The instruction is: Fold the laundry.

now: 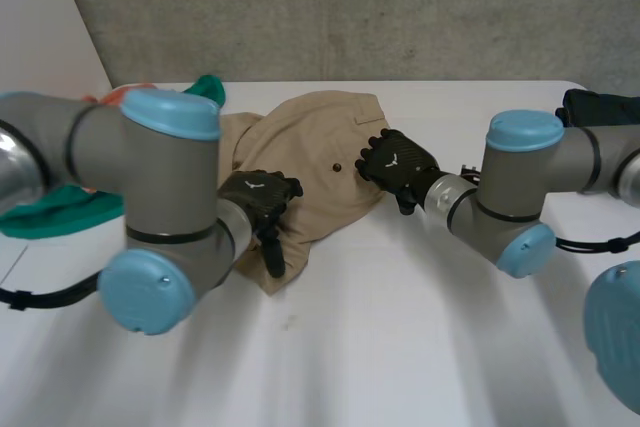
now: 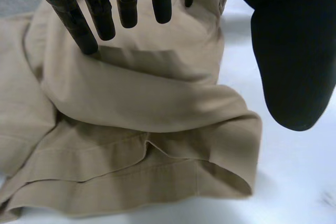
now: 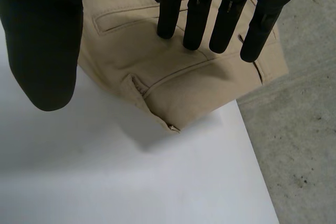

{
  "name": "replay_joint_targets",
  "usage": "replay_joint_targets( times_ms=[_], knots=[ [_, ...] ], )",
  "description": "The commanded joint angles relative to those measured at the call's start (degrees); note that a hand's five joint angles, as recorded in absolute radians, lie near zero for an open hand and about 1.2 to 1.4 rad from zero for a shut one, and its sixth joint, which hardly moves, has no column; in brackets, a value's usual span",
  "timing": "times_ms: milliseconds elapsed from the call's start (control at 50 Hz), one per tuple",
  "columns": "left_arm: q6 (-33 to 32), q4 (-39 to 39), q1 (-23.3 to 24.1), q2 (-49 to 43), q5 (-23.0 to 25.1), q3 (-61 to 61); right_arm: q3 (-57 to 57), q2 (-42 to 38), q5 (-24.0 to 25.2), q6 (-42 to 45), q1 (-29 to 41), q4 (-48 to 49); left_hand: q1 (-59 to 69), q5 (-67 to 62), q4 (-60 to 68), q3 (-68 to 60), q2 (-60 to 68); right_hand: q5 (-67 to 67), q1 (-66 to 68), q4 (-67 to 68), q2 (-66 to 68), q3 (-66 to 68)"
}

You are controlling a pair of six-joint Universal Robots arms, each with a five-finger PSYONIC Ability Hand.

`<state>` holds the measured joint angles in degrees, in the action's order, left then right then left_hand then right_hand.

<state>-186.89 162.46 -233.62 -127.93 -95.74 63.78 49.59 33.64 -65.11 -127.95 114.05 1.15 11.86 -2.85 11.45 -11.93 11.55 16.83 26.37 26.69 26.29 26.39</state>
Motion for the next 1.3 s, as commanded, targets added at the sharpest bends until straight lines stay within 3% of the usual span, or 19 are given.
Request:
replay_joint_targets(
  times_ms=[20, 160, 180, 220, 260, 320, 460, 540, 720, 900, 1000, 1100, 1180, 1200, 1240, 1260, 1300],
  knots=[
    [-2.42, 1.81, 0.27, -11.18, -3.47, -9.18, -6.15, -6.02, -1.24, -0.02, 1.43, 2.8, -1.86, 2.85, -1.45, 1.93, -1.55, 4.03, 4.49, 4.17, 4.57, 4.47],
    [-4.96, -0.3, 1.15, -16.73, -10.59, -16.21, -11.7, -10.51, -3.88, 0.25, 1.7, 4.92, 0.17, 0.82, 0.57, -0.09, 0.47, 10.23, 10.69, 10.38, 10.78, 10.68],
    [-5.76, -0.3, 1.24, -17.09, -11.21, -16.84, -12.75, -11.39, -4.23, -0.01, 1.87, 5.53, 4.03, -3.04, 4.44, -3.96, 4.34, 17.91, 18.37, 18.06, 18.46, 18.36],
    [-7.34, -0.04, 1.5, -17.35, -12.18, -17.81, -13.64, -11.92, -4.32, -0.1, 1.96, 6.06, 15.45, -14.46, 15.86, -15.38, 15.76, 30.21, 30.67, 30.35, 30.75, 30.65],
    [-8.66, 0.4, 1.76, -17.35, -12.97, -18.07, -14.17, -12.1, -4.93, -0.63, 2.05, 6.85, 39.14, -38.15, 39.54, -39.06, 39.44, 48.7, 49.16, 48.84, 49.25, 49.15],
    [-9.45, 1.71, 1.76, -17.0, -12.63, -18.34, -14.08, -11.23, -7.03, -2.38, 1.97, 7.38, 68.05, -67.06, 68.45, -67.97, 68.35, 53.17, 53.63, 53.31, 53.71, 53.61],
    [-10.16, 1.11, 1.06, -11.57, -10.43, -17.2, -8.73, -2.71, -9.59, -9.68, 0.82, 5.19, 68.14, -67.15, 68.55, -68.07, 68.45, 53.17, 53.63, 53.31, 53.71, 53.61],
    [-10.6, 0.66, -0.08, -3.22, -7.09, -14.04, -3.8, 5.72, -9.15, -14.33, -1.02, 2.55, 68.14, -67.15, 68.55, -68.07, 68.45, 53.17, 53.63, 53.31, 53.71, 53.61],
    [-13.59, -4.42, -3.07, 18.91, -0.51, -9.46, 0.6, 27.5, -6.35, -22.68, -5.23, -12.99, 68.14, -67.15, 68.55, -68.07, 68.45, 53.17, 53.63, 53.31, 53.71, 53.61],
    [-12.8, -9.71, -5.44, 35.72, 5.39, -15.16, -4.32, 39.57, -4.67, -33.84, -8.05, -16.97, 68.14, -67.15, 68.55, -68.07, 68.45, 53.17, 53.63, 53.31, 53.71, 53.61],
    [-11.92, -9.88, -7.2, 36.53, 5.39, -20.79, -6.52, 40.28, -4.67, -39.12, -8.76, -17.41, 68.14, -67.15, 68.55, -68.07, 68.45, 53.17, 53.63, 53.31, 53.71, 53.61],
    [-11.57, -9.97, -9.83, 28.55, 3.55, -25.27, -6.17, 36.87, -5.63, -39.66, -7.54, -19.07, 68.14, -67.15, 68.55, -68.07, 68.45, 53.17, 53.63, 53.31, 53.71, 53.61],
    [-11.22, -10.76, -9.14, 21.17, 2.41, -24.15, -3.63, 33.26, -7.04, -37.82, -5.95, -20.65, 68.14, -67.15, 68.55, -68.07, 68.45, 53.17, 53.63, 53.31, 53.71, 53.61],
    [-11.04, -11.28, -8.79, 20.01, 2.14, -23.44, -2.92, 32.64, -7.22, -37.03, -5.68, -20.74, 65.83, -64.84, 66.23, -65.75, 66.13, 53.17, 53.63, 53.31, 53.71, 53.61],
    [-10.25, -12.6, -7.82, 17.9, 2.05, -21.69, -1.43, 31.76, -7.83, -35.36, -5.24, -20.83, 38.03, -37.04, 38.43, -37.95, 38.33, 53.17, 53.63, 53.31, 53.71, 53.61],
    [-8.94, -14.0, -6.95, 16.06, 1.7, -19.15, -0.2, 31.15, -8.45, -33.7, -4.98, -20.75, 16.57, -15.58, 16.97, -16.49, 16.87, 53.17, 53.63, 53.31, 53.71, 53.61],
    [-7.18, -15.06, -6.15, 14.73, 1.7, -16.59, 0.77, 30.96, -9.24, -32.37, -4.63, -20.4, 4.63, -3.64, 5.03, -4.55, 4.93, 53.17, 53.63, 53.31, 53.71, 53.61]
  ],
)
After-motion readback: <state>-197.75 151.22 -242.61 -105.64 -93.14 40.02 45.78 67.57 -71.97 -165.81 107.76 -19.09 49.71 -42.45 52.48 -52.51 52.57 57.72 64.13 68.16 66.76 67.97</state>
